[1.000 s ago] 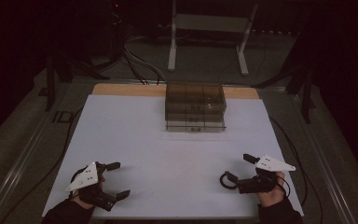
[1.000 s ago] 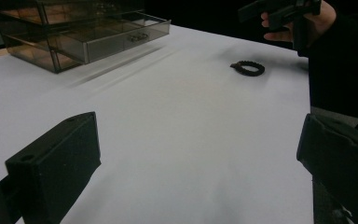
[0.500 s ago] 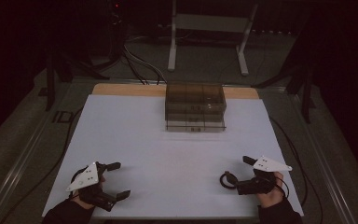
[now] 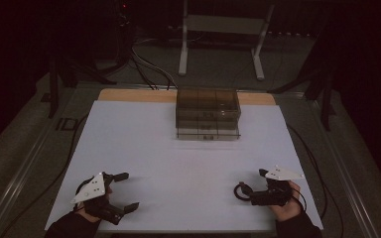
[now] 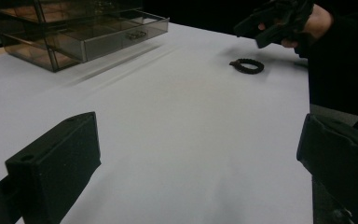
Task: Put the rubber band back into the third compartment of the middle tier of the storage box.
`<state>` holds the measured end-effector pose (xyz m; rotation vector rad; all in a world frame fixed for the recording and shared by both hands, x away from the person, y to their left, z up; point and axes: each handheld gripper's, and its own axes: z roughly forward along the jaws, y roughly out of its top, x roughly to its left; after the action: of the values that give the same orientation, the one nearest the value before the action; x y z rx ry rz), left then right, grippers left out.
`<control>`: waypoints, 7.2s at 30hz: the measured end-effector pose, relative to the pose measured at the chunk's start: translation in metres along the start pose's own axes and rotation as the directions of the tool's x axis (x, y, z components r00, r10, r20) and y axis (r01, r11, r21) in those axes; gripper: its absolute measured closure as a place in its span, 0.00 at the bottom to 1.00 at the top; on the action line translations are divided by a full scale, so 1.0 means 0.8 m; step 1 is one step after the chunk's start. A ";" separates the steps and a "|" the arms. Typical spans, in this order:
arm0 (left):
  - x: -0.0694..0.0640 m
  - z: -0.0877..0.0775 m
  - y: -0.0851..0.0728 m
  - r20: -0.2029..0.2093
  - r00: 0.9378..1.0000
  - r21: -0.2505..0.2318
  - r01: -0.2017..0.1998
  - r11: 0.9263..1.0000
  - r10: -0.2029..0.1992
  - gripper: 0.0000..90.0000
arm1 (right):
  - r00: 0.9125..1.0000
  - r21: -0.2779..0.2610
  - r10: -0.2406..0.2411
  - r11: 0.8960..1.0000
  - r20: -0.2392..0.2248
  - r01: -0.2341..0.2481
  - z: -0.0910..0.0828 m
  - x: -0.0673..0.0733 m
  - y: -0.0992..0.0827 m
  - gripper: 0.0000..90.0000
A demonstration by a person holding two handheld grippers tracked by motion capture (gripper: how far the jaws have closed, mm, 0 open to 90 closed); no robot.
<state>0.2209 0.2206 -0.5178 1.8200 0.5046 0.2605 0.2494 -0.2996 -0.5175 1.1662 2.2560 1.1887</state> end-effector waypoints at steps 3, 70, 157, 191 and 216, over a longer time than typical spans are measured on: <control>0.000 0.000 0.000 0.001 1.000 0.001 -0.001 1.000 0.001 0.00 | 1.000 0.025 0.012 1.000 0.005 -0.012 0.003 0.000 -0.001 0.09; 0.000 0.001 0.000 0.005 1.000 0.005 -0.005 1.000 0.005 0.00 | 0.996 0.207 -0.084 0.976 0.033 0.075 0.007 0.019 0.010 0.97; 0.001 -0.001 0.001 0.002 1.000 0.002 -0.002 1.000 0.002 0.00 | 0.983 0.144 -0.174 0.976 0.052 0.165 0.029 0.003 0.123 0.97; 0.000 -0.002 0.001 0.003 1.000 -0.004 -0.002 1.000 0.002 0.00 | 0.980 0.123 -0.179 0.978 0.085 0.168 0.051 -0.018 0.177 0.97; 0.000 -0.002 0.001 0.003 1.000 -0.005 -0.001 1.000 0.001 0.00 | 0.980 0.133 -0.154 0.981 0.123 0.138 0.070 -0.045 0.216 0.97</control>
<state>0.2205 0.2216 -0.5168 1.8157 0.5003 0.2591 0.3933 -0.2444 -0.4151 1.0680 2.2967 0.8998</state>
